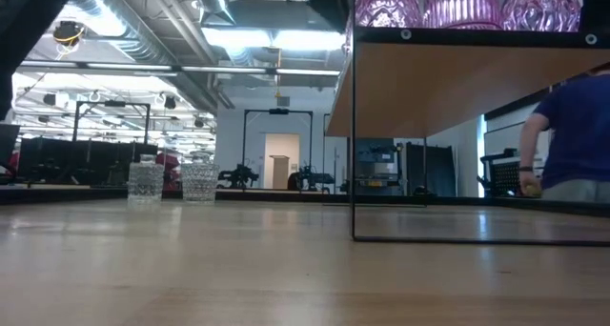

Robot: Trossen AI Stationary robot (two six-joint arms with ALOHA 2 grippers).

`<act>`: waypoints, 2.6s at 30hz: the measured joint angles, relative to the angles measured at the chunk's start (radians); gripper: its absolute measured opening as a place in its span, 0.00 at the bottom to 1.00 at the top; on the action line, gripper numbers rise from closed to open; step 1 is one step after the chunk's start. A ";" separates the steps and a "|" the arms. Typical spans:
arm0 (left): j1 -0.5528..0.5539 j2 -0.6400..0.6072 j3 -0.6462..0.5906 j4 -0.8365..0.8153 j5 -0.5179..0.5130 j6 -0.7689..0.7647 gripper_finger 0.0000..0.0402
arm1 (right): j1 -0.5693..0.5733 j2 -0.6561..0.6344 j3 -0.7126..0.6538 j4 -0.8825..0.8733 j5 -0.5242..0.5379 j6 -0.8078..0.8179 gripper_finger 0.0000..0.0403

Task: Sort vases onto shelf
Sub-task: Put the blue vase on the shelf aligned with the other blue vase

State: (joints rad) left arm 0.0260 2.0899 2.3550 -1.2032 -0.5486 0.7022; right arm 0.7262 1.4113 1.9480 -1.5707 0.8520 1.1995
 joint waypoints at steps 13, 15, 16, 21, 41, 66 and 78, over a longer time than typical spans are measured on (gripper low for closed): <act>0.160 -0.262 0.002 -0.233 0.332 -0.815 0.27 | 0.000 0.000 0.000 0.000 0.029 -0.049 0.54; 0.188 -0.268 0.002 -0.320 0.441 -0.896 0.27 | 0.000 0.000 0.000 -0.001 0.023 -0.062 0.54; 0.193 -0.271 0.001 -0.373 0.502 -0.925 0.27 | 0.000 0.000 0.000 0.000 0.018 -0.070 0.54; 0.134 -0.312 -0.075 -0.370 0.929 -1.090 0.27 | 0.000 0.000 0.000 -0.001 0.004 -0.124 0.54; -0.305 -0.354 -0.784 -0.346 0.956 -1.590 0.26 | 0.000 0.000 0.000 0.000 0.075 -0.235 0.54; -0.454 -0.354 -1.018 -0.035 0.953 -1.722 0.26 | 0.000 0.000 0.000 0.000 0.028 -0.235 0.54; -0.445 -0.355 -1.058 0.036 0.937 -1.687 0.05 | 0.000 0.000 0.000 0.000 -0.001 -0.236 0.54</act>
State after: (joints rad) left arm -0.4188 1.7344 1.2973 -1.1675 0.3881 -0.9853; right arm 0.7265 1.4117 1.9476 -1.5711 0.8515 0.9638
